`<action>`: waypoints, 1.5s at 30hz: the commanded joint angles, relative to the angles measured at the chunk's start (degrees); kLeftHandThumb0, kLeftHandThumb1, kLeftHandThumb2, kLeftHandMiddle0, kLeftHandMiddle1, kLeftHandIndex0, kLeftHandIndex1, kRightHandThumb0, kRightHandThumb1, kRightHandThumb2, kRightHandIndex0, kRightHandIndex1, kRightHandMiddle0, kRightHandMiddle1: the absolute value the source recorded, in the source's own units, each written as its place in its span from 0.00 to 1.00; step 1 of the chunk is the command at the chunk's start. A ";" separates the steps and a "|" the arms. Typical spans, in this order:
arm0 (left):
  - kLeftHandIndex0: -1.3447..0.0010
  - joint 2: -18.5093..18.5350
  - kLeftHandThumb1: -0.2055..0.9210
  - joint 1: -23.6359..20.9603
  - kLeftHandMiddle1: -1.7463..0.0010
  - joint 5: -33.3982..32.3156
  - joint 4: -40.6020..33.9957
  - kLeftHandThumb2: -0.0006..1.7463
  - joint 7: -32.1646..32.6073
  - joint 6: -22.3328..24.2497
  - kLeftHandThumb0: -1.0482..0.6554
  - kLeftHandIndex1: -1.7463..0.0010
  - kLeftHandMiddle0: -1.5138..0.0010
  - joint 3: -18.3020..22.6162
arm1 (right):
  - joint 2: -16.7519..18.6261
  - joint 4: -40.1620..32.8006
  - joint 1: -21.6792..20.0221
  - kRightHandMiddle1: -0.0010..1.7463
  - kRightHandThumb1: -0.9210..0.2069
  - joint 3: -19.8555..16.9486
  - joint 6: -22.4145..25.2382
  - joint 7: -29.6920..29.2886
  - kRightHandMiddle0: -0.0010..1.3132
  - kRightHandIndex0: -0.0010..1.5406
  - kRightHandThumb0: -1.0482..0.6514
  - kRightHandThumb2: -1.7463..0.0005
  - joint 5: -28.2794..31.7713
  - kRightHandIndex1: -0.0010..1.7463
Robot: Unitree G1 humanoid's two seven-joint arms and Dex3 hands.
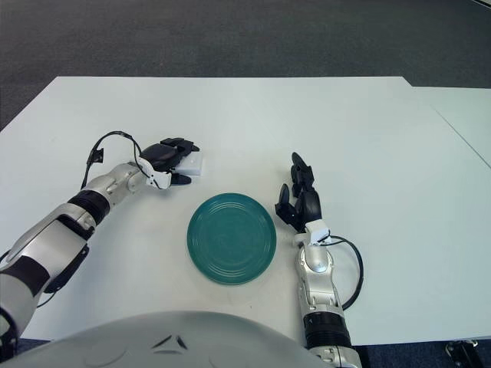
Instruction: Put the charger into the plate.
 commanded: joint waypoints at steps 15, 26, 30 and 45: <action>0.63 -1.78 0.59 5.10 0.00 -2.50 0.34 0.64 4.40 0.75 0.36 0.00 0.44 0.18 | 0.69 3.02 3.40 0.21 0.00 0.02 3.43 0.59 0.00 0.05 0.21 0.47 0.58 0.00; 0.60 0.49 0.55 5.39 0.00 -3.26 -4.05 0.68 10.46 -1.07 0.35 0.00 0.28 1.49 | 0.76 3.07 3.21 0.21 0.00 0.10 3.47 0.49 0.00 0.05 0.21 0.47 0.31 0.00; 0.60 3.55 0.55 5.54 0.00 -5.41 -12.00 0.68 8.68 -2.12 0.35 0.00 0.26 4.31 | 0.90 3.32 3.12 0.22 0.00 -0.02 3.35 0.60 0.00 0.05 0.21 0.47 0.66 0.00; 0.58 11.00 0.52 18.05 0.00 -8.92 -58.93 0.70 -4.80 3.00 0.35 0.00 0.22 14.89 | 0.95 2.53 4.01 0.20 0.00 0.25 2.84 0.97 0.00 0.05 0.19 0.47 0.44 0.00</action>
